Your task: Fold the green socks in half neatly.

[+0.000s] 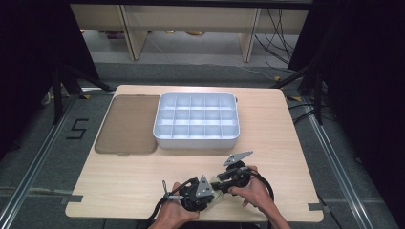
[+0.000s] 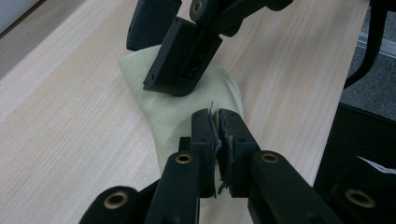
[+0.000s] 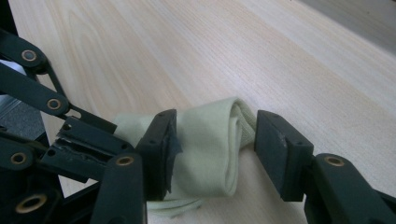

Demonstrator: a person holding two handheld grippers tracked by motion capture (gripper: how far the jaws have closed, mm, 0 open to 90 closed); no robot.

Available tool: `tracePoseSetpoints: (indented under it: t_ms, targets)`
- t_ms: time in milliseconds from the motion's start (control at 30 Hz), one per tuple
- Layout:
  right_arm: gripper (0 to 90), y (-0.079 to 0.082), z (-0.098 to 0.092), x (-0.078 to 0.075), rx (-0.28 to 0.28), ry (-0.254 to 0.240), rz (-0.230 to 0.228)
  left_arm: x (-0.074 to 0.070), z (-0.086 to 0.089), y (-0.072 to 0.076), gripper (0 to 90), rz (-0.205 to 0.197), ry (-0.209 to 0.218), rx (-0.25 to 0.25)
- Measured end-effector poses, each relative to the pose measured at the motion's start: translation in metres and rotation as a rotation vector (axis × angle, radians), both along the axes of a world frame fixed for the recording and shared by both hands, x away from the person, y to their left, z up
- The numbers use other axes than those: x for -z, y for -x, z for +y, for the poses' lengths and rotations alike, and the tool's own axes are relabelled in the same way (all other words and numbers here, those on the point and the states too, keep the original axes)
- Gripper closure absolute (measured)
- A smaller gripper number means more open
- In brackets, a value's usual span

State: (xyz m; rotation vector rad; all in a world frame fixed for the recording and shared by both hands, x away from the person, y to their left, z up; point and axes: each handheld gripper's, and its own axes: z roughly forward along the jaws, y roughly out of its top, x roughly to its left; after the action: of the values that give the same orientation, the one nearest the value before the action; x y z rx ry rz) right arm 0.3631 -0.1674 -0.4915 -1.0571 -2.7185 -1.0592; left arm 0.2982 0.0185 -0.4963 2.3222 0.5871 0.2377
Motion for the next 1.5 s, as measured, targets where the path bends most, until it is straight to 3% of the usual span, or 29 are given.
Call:
tracePoseSetpoints:
  t_ms: [200,333,567,633,733,767,967,1100,1333,1500]
  targets:
    - [49.8,0.001,0.000,0.002,0.013,-0.003,0.008,-0.001,0.002,-0.002,84.2,-0.014,-0.023,0.026]
    - [49.8,0.000,0.000,0.003,0.020,-0.008,0.024,0.000,0.001,-0.002,84.2,-0.006,-0.001,0.015]
    - [49.0,-0.001,0.000,0.008,0.037,-0.026,0.057,0.000,0.001,-0.001,84.1,-0.012,-0.004,0.019]
    - [49.1,-0.001,0.000,0.008,0.040,-0.025,0.060,0.001,0.002,-0.002,84.1,0.011,0.011,0.007]
    - [49.1,-0.002,-0.001,0.009,0.034,-0.030,0.058,0.001,0.003,-0.003,84.1,0.000,0.004,0.021]
    - [49.2,-0.001,-0.001,0.009,0.033,-0.032,0.056,0.001,0.003,-0.002,84.1,0.007,0.010,0.004]
    - [57.7,-0.001,-0.002,0.011,0.035,-0.059,0.078,0.001,0.003,-0.002,84.1,-0.010,-0.002,0.019]
    - [62.8,0.000,-0.003,0.013,0.039,-0.097,0.119,0.001,0.003,-0.002,84.0,-0.011,-0.002,0.020]
    - [70.8,0.001,-0.003,0.013,0.037,-0.105,0.108,0.001,0.004,-0.003,83.4,-0.006,0.006,0.018]
    - [72.5,0.004,-0.002,0.012,0.037,-0.098,0.087,0.001,0.004,-0.001,75.2,0.022,0.039,0.016]
